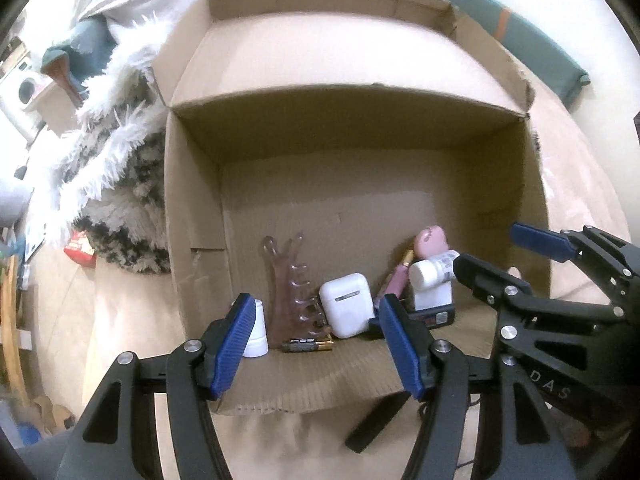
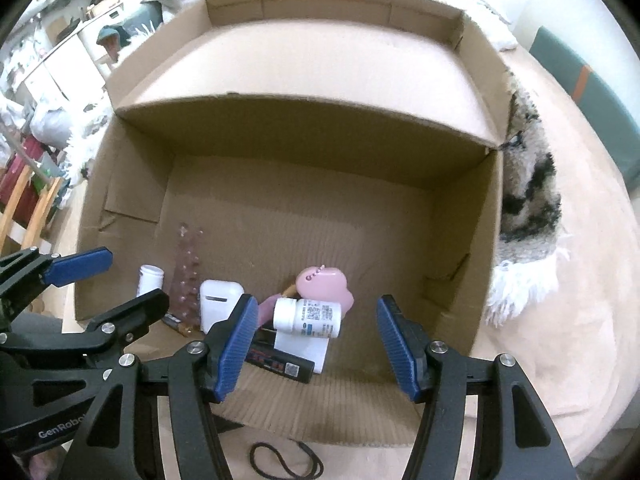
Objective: Organize rigid objects
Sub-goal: 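Raise both open grippers out of the box toward the remaining items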
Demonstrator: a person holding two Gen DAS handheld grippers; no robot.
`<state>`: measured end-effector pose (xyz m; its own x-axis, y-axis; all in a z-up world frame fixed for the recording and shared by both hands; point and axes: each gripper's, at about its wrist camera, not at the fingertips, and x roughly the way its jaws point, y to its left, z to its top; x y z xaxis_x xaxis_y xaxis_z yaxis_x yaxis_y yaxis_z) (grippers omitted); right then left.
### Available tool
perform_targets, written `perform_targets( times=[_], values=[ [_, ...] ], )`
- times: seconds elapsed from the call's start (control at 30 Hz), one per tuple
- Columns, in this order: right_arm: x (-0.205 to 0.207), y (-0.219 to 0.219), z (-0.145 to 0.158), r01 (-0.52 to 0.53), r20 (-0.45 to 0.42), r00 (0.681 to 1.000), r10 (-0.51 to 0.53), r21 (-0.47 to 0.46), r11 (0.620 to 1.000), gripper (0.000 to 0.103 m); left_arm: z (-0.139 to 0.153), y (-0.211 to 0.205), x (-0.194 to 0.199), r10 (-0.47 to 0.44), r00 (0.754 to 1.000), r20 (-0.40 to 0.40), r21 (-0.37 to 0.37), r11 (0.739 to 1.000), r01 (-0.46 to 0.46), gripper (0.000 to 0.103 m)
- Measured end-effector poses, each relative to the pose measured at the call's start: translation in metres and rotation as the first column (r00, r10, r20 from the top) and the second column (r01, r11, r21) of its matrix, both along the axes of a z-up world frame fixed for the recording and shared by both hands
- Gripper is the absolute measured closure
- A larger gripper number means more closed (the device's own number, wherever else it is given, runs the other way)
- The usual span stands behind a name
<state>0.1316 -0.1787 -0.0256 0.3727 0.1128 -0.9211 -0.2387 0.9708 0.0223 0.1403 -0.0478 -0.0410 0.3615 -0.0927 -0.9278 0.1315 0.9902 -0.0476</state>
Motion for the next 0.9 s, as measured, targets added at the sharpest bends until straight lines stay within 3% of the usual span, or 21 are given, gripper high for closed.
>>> perform_targets(
  times=[0.3, 0.43, 0.67, 0.9],
  values=[
    [-0.016, -0.008, 0.030, 0.012, 0.051, 0.999, -0.011, -0.023, 1.000, 0.038, 0.032, 0.009, -0.021, -0.017, 0.999, 0.050, -0.055, 0.998, 0.020, 0.042],
    [-0.026, -0.004, 0.032, 0.008, 0.057, 0.998, -0.007, -0.029, 1.000, 0.038, 0.029, 0.008, -0.031, -0.016, 0.999, 0.035, -0.082, 0.996, 0.019, 0.042],
    [-0.045, -0.010, 0.014, 0.017, -0.066, 0.998, -0.009, 0.112, 0.994, 0.038, 0.016, 0.026, -0.057, 0.052, 0.999, -0.011, -0.083, 0.995, -0.053, 0.036],
    [-0.063, -0.016, -0.016, 0.074, -0.198, 0.980, -0.029, 0.222, 0.972, 0.038, -0.021, 0.059, -0.068, 0.177, 0.969, -0.175, -0.139, 0.969, -0.203, 0.036]
  ],
)
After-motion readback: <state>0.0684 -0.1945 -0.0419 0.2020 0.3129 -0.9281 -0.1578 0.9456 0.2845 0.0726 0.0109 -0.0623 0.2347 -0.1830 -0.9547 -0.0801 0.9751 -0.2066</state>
